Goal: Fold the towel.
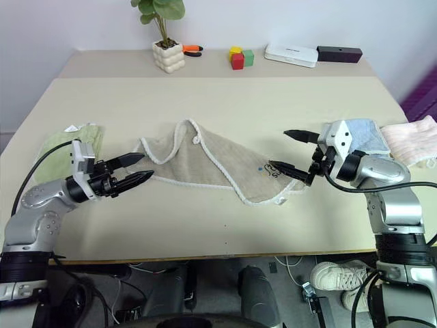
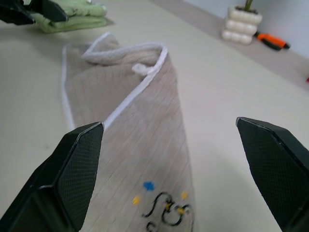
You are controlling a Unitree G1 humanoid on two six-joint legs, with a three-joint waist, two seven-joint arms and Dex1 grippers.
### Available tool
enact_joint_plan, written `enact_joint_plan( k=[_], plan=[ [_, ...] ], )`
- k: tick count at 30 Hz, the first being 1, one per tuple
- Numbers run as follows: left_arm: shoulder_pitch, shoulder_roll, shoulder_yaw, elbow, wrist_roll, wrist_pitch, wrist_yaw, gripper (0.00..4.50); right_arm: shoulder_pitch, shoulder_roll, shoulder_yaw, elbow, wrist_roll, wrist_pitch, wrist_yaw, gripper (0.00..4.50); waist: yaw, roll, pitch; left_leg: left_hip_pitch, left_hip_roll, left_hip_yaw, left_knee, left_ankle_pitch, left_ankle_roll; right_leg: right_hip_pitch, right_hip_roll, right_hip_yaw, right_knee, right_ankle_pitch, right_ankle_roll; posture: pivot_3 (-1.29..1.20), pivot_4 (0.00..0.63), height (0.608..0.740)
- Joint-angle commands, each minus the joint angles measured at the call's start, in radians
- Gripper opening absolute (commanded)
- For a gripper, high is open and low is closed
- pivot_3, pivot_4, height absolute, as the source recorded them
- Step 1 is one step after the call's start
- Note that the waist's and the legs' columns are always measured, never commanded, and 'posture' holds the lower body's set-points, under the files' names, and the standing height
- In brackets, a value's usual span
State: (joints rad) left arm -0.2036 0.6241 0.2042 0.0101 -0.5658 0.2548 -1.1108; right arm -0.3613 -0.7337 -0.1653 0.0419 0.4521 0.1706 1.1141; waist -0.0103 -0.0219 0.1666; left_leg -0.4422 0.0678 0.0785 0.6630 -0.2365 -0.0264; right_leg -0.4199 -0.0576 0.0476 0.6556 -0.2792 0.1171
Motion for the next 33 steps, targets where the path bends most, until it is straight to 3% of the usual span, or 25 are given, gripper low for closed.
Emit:
enact_joint_plan(
  k=[1,11,21,24,33],
  plan=[
    [0.007,0.030,0.025,-0.029,-0.002,-0.022,-0.018,3.24,-0.010,0.014,-0.001,-0.047,0.009,0.005,-0.022,4.50,0.000,0.000,0.000,0.000,0.000,0.000,0.000,0.000,0.000,0.000,0.000,0.000,0.000,0.000,0.000,0.00,0.150,0.735],
    [-0.098,0.064,-0.022,0.034,-0.010,-0.013,-0.133,3.24,0.045,0.048,0.000,-0.128,0.001,-0.003,-0.100,4.50,0.002,0.000,0.000,0.000,0.000,0.000,0.000,0.000,0.000,0.000,0.000,0.000,0.000,0.000,0.000,0.00,0.150,0.735],
    [-0.262,0.107,-0.039,0.280,0.124,-0.203,-0.205,3.24,0.016,0.188,0.083,-0.180,-0.057,-0.033,-0.232,4.50,-0.001,0.000,0.000,0.000,0.000,0.000,0.000,0.000,0.000,0.000,0.001,0.000,0.000,0.000,0.000,0.00,0.150,0.735],
    [-0.328,0.092,-0.112,0.390,0.258,-0.289,-0.149,3.24,0.017,0.219,0.081,-0.192,-0.056,-0.053,-0.256,4.50,0.009,0.000,0.000,0.000,0.000,0.000,0.000,0.000,0.000,0.000,0.000,0.000,0.000,0.000,0.000,0.00,0.150,0.735],
    [-0.324,0.008,-0.098,0.429,0.203,-0.201,-0.142,3.24,0.033,0.344,0.186,-0.298,-0.109,-0.048,-0.375,4.50,0.014,0.000,0.000,0.000,0.000,0.000,0.001,0.000,0.000,0.000,0.001,0.000,0.000,0.000,0.000,0.00,0.150,0.735]
  ],
)
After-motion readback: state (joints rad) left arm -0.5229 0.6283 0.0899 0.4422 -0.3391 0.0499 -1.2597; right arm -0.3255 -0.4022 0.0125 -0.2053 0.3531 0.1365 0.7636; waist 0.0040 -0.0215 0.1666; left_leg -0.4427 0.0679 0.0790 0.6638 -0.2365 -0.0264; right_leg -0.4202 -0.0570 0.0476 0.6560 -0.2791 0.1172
